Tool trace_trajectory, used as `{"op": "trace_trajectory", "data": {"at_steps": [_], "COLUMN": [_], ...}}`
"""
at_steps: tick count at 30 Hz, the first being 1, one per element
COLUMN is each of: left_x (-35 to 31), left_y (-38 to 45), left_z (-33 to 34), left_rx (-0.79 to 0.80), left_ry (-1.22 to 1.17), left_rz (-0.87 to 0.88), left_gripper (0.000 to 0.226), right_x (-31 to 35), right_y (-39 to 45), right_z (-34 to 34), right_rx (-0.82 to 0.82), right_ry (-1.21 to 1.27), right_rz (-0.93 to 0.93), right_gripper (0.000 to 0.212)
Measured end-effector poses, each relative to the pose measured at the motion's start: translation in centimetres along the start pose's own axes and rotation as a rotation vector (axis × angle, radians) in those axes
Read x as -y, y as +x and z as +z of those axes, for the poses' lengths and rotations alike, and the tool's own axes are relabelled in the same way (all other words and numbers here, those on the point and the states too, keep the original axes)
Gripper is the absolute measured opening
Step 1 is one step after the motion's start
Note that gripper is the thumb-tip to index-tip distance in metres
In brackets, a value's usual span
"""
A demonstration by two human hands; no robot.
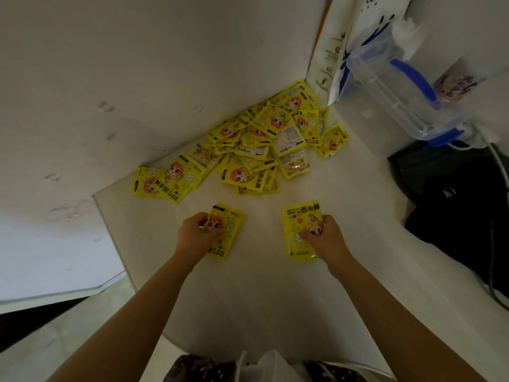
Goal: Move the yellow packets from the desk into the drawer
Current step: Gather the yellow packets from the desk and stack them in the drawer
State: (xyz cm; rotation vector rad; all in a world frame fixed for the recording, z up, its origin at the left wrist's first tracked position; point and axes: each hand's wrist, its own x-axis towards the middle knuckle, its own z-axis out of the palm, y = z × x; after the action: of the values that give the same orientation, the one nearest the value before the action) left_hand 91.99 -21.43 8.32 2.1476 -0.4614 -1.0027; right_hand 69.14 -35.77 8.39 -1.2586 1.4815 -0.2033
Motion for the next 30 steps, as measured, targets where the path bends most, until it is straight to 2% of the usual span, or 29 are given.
{"op": "trace_trajectory", "data": {"at_steps": [11, 19, 21, 22, 24, 26, 30], "left_x": [-1.4, -2.1, -2.1, -2.1, -2.8, -3.6, -4.1], "left_y": [1.0, 4.2, 5.6, 6.2, 7.3, 8.5, 10.8], "left_z": [-4.3, -8.0, -8.8, -9.1, -9.6, -10.1, -10.5], "left_rx": [-0.077, -0.168, -0.186, -0.189, -0.203, -0.203, -0.177], "left_ry": [-0.195, -0.156, -0.127, -0.117, -0.093, -0.073, -0.046], "left_rz": [-0.015, -0.01, -0.003, -0.003, 0.01, 0.012, 0.002], "left_gripper": [0.014, 0.016, 0.041, 0.042, 0.028, 0.02, 0.018], "right_x": [6.1, 11.8, 13.5, 14.3, 16.1, 17.7, 21.0], "right_y": [1.6, 4.0, 4.9, 5.5, 6.4, 7.6, 9.2], "right_z": [2.9, 5.9, 6.8, 7.2, 8.0, 9.0, 11.0], "right_rx": [0.111, 0.15, 0.158, 0.155, 0.172, 0.202, 0.183], "right_ry": [-0.059, -0.099, -0.04, -0.012, 0.055, 0.172, 0.301], "right_rz": [-0.118, -0.169, -0.151, -0.14, -0.066, 0.025, 0.113], "right_gripper": [0.022, 0.017, 0.015, 0.017, 0.014, 0.031, 0.042]}}
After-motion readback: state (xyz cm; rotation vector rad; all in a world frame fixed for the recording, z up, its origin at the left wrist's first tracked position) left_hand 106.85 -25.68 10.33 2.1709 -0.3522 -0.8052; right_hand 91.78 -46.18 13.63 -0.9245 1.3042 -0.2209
